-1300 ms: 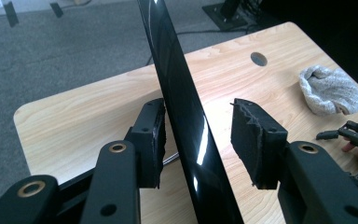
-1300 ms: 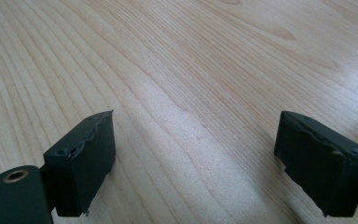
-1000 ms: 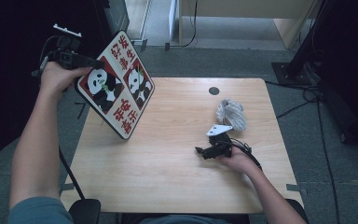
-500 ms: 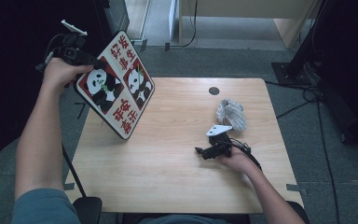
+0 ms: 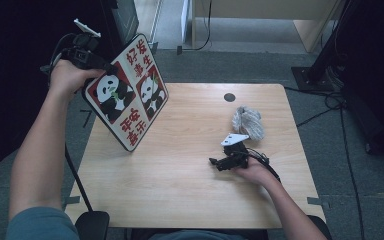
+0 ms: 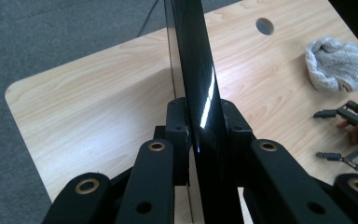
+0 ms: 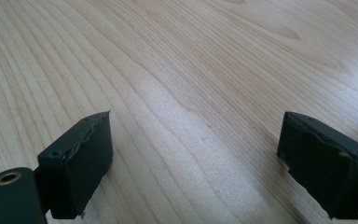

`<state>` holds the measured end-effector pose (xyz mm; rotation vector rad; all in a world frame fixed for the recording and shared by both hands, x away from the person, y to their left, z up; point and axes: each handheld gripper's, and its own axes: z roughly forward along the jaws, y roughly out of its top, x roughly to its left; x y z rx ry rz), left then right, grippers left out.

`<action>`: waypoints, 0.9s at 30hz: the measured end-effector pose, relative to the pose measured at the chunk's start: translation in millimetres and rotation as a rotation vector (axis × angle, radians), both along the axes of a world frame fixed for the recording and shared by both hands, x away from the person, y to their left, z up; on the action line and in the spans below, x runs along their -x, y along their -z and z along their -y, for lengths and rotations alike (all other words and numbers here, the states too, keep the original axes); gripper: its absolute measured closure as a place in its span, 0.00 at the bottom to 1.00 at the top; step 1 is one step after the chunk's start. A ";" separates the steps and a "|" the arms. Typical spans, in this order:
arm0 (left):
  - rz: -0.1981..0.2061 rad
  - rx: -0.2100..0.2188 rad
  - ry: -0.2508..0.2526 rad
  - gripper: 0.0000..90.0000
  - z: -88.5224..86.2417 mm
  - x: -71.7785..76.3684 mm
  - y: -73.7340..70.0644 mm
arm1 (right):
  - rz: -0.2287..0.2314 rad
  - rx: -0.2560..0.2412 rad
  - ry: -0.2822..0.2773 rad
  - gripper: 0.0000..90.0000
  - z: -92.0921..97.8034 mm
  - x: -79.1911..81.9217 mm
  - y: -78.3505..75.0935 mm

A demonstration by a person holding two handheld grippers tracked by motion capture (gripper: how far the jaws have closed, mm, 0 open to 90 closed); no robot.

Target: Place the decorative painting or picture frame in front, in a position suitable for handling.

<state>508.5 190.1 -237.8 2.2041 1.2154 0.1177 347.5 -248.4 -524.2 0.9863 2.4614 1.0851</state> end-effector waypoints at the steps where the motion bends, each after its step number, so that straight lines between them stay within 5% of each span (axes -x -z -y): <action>1: 0.006 -0.016 0.009 0.86 3.1 2.9 -2.0 | -0.001 0.001 -0.001 0.12 0.1 0.0 -0.1; 14: 0.041 -0.055 0.082 0.86 27.0 39.0 -19.8 | -0.001 0.000 -0.001 0.11 0.1 0.0 -0.1; 27: 0.078 0.005 0.198 0.86 78.0 74.3 -13.4 | -0.006 0.007 -0.019 0.09 -0.5 -0.6 0.0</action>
